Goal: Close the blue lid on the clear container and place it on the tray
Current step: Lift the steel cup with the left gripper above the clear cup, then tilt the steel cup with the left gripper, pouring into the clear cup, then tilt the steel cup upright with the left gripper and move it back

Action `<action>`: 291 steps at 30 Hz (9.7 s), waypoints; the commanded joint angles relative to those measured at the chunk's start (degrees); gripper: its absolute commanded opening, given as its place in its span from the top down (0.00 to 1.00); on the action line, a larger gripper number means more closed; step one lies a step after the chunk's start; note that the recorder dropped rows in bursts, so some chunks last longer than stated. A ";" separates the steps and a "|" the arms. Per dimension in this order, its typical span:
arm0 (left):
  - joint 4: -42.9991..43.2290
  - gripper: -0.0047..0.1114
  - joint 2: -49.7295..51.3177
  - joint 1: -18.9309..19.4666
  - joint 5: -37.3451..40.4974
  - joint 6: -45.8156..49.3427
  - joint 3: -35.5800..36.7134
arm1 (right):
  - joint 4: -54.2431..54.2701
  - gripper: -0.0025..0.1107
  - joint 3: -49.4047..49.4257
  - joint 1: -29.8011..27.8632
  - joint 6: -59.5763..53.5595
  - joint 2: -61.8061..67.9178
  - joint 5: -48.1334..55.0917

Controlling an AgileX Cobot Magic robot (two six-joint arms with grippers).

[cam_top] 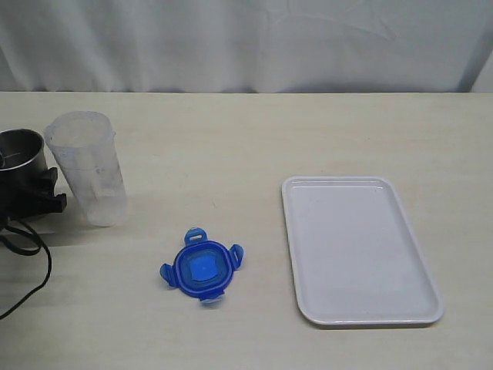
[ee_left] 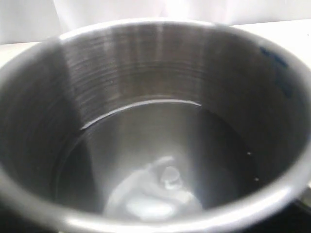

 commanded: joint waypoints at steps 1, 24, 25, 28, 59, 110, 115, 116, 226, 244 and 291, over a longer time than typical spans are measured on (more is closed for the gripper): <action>-0.69 0.85 0.08 0.11 0.20 -0.23 -0.42 | -0.03 0.94 0.20 0.23 0.09 0.03 -0.21; 0.00 0.96 -16.29 0.11 5.54 -4.82 -0.42 | -0.03 0.94 0.20 0.23 0.09 0.03 -0.21; 0.00 0.96 -16.73 0.11 5.83 -4.82 -0.68 | -0.03 0.94 0.20 0.23 0.09 0.03 -0.21; 1.77 0.96 -18.51 0.11 9.26 -4.53 -2.99 | -0.03 0.94 0.20 0.23 0.09 0.03 -0.21; -9.17 0.96 -19.61 0.11 19.63 3.20 -8.08 | -0.03 0.94 0.20 0.23 0.09 0.03 -0.21; 23.30 0.96 -21.65 4.73 13.67 19.24 -11.41 | -0.03 0.94 0.20 0.23 0.09 0.03 -0.21; 23.18 0.96 -21.65 4.73 15.41 23.41 -11.41 | -0.03 0.94 0.20 0.23 0.09 0.03 -0.21; 23.18 0.96 -21.65 4.73 15.63 23.65 -11.41 | -0.03 0.94 0.20 0.23 0.09 0.03 -0.21; 22.53 0.96 -21.54 4.73 24.82 9.10 -11.30 | -0.03 0.94 0.20 0.23 0.09 0.03 -0.21; 6.93 0.96 -8.24 7.55 19.10 -6.46 -18.79 | -0.03 0.94 0.20 0.23 0.09 0.03 -0.21; 30.85 0.96 19.99 8.03 30.93 -27.77 -60.76 | -0.03 0.94 0.20 0.23 0.09 0.03 -0.21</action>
